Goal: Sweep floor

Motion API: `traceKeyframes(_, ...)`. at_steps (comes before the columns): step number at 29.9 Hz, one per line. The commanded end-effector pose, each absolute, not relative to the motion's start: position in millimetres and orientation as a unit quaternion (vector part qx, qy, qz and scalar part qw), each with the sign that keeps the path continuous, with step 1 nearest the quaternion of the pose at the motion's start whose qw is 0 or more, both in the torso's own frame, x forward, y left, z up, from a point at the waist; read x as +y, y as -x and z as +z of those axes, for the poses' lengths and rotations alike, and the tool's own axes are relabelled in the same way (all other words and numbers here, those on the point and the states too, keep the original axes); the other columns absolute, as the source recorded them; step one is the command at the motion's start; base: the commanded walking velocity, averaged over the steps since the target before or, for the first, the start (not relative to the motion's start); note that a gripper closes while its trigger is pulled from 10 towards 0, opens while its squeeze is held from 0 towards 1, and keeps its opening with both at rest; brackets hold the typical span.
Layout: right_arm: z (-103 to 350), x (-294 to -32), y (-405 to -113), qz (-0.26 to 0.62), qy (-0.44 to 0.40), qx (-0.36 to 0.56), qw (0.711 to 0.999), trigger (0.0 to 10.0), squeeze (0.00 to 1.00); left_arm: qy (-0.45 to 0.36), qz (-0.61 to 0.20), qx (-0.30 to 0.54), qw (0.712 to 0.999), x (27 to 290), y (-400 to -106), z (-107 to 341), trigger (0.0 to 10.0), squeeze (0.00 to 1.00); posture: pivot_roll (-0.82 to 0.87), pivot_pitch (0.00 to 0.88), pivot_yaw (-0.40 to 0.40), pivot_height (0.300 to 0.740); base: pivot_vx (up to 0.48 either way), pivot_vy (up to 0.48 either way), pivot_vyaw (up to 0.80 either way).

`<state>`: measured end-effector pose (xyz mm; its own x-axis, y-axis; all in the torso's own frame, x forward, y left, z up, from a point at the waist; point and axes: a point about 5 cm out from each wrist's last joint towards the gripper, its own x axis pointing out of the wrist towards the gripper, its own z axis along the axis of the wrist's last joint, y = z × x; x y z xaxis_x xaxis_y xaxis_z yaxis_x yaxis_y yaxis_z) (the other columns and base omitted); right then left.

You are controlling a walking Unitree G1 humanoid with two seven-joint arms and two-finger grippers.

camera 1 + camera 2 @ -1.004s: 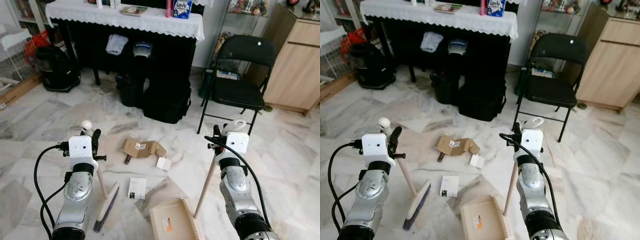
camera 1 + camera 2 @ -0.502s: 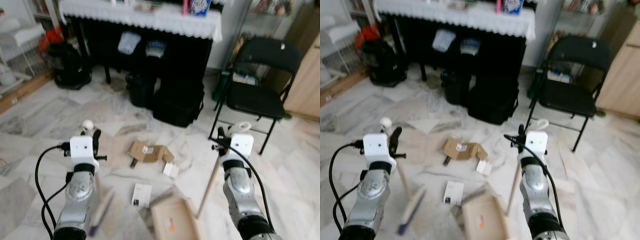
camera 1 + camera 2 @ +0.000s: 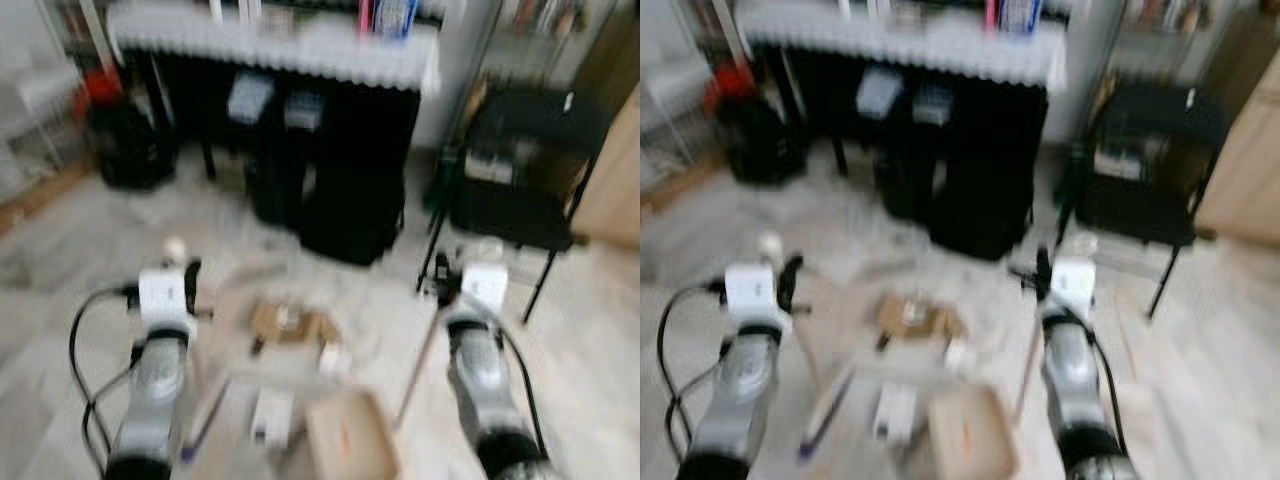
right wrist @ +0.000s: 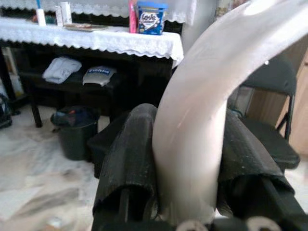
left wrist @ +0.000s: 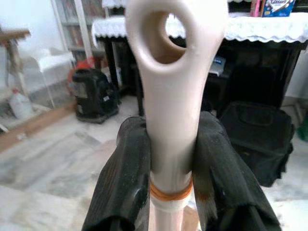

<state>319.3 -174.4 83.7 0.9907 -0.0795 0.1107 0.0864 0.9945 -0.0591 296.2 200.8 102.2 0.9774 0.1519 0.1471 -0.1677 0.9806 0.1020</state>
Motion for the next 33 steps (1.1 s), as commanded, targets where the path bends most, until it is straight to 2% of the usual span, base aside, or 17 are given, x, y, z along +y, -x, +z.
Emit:
traceKeyframes(1,93,-169,-324,-0.040,0.020,-0.075,0.996,10.0,0.00,-0.064,0.081,-0.092,0.990,202,-299,112,10.0,0.00,0.11,0.000,-0.056,0.740,0.326,0.000,0.00)
traceKeyframes(6,93,-170,-324,-0.043,0.018,-0.075,0.996,10.0,0.00,-0.064,0.075,-0.089,0.991,201,-300,111,10.0,0.00,0.11,0.000,-0.056,0.740,0.313,0.000,0.00)
traceKeyframes(22,86,-193,-323,-0.087,0.034,-0.055,0.994,10.0,0.00,-0.064,0.070,-0.082,0.992,202,-299,108,10.0,0.00,0.11,0.000,-0.055,0.740,0.000,0.000,0.00)
traceKeyframes(33,84,-196,-321,-0.096,0.037,-0.055,0.993,10.0,0.00,-0.061,0.072,-0.081,0.992,205,-299,108,10.0,0.00,0.11,0.000,-0.053,0.740,0.000,0.072,0.00)
